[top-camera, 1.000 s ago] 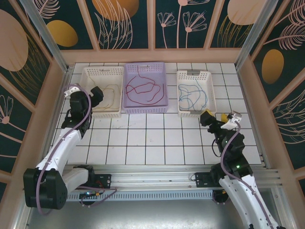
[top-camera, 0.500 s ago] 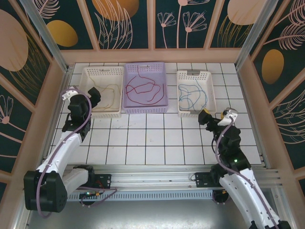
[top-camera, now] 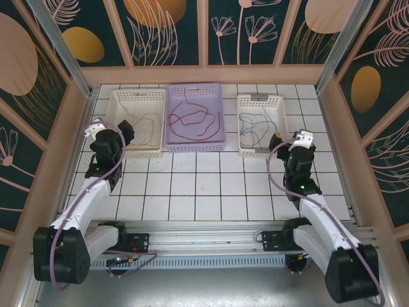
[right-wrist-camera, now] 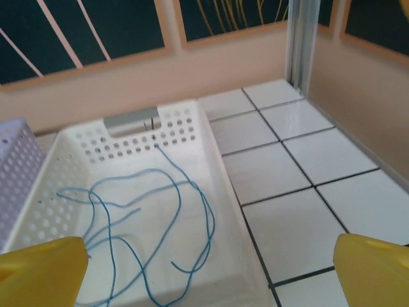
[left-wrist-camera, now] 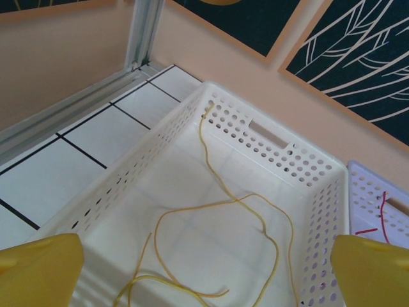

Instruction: Untangle the cables

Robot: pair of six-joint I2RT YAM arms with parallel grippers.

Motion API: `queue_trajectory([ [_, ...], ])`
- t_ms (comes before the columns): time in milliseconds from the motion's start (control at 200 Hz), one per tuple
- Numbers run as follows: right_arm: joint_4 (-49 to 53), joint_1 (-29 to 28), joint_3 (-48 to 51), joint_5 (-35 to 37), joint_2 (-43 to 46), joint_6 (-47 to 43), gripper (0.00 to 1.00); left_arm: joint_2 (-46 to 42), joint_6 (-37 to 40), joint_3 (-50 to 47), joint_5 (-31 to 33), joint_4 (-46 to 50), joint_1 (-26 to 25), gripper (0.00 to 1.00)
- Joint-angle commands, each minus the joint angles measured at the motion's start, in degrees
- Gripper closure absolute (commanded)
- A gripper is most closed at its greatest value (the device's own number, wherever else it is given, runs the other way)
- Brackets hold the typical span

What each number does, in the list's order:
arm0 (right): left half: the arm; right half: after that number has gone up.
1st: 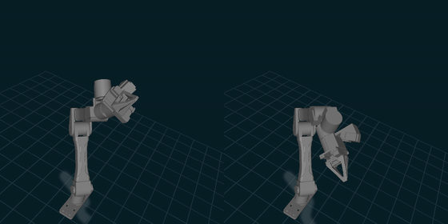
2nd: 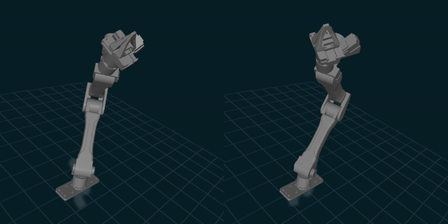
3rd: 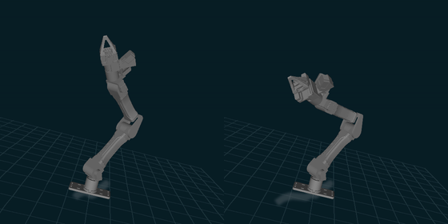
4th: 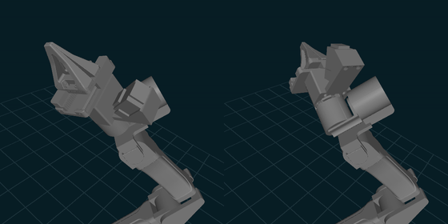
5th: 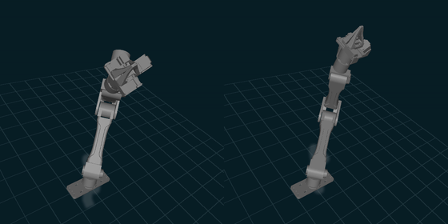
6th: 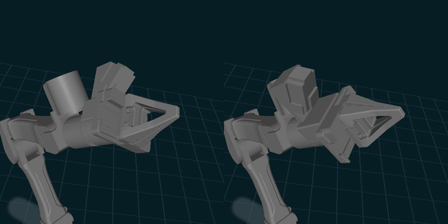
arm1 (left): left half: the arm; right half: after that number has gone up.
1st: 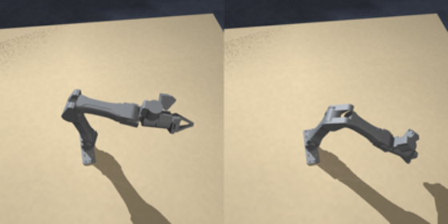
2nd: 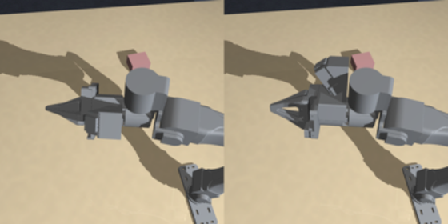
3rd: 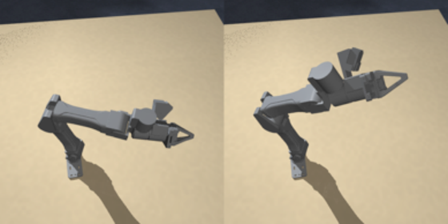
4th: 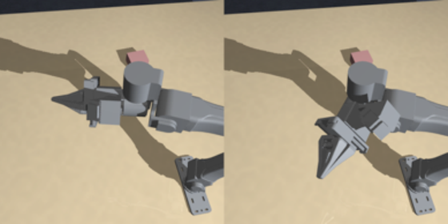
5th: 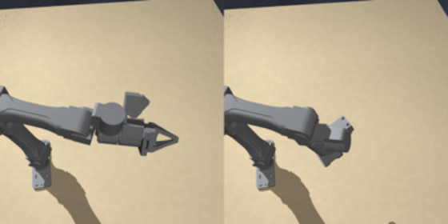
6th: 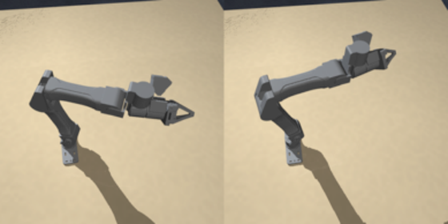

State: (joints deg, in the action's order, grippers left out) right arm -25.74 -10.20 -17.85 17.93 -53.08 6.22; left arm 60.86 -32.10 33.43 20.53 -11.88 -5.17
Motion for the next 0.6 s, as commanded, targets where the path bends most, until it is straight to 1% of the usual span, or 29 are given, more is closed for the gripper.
queue_trajectory([
  [0, -18.8, 1.3, 3.8, 1.7, -6.9, -2.2, 0.01, 0.7, 1.8, -1.0, 1.7, -3.0, 0.1, 0.02],
  [25, -21.3, 2.2, 4.7, 1.9, -8.7, -1.7, 0.01, 0.9, 1.9, -1.1, 1.9, -3.1, 0.0, 0.02],
  [85, -26.8, 4.0, 6.5, -0.3, -12.1, -1.4, 0.01, 1.3, 2.7, -1.2, 2.2, -3.3, -0.3, 0.01],
  [170, -32.4, 4.7, 7.5, -0.9, -16.3, -1.8, 0.01, 1.6, 3.3, -1.6, 2.6, -3.5, -0.4, 0.01],
  [275, -38.4, 5.1, 8.3, -2.9, -21.3, -4.5, 0.01, 1.7, 3.7, -2.2, 3.0, -4.5, -0.5, 0.01],
  [375, -40.1, 5.6, 7.5, -7.7, -23.5, -6.9, 0.01, 1.7, 4.2, -3.2, 3.2, -5.7, -0.5, 0.02],
  [470, -36.9, 7.5, 4.6, -16.4, -25.5, -8.7, 0.01, 2.1, 4.3, -3.4, 2.9, -6.0, -0.5, 0.01],
  [510, -36.8, 8.1, 3.7, -16.9, -26.7, -9.3, 0.01, 2.2, 4.5, -3.5, 2.6, -6.2, -0.5, 0.02],
  [540, -39.5, 8.1, 4.4, -18.2, -27.9, -9.9, 0.01, 2.3, 4.6, -3.7, 2.4, -6.4, -0.5, 0.01],
  [596, -45.0, 8.1, 6.2, -16.7, -30.1, -9.6, 0.01, 2.5, 4.9, -4.0, 2.2, -6.6, -0.5, 0.02],
])
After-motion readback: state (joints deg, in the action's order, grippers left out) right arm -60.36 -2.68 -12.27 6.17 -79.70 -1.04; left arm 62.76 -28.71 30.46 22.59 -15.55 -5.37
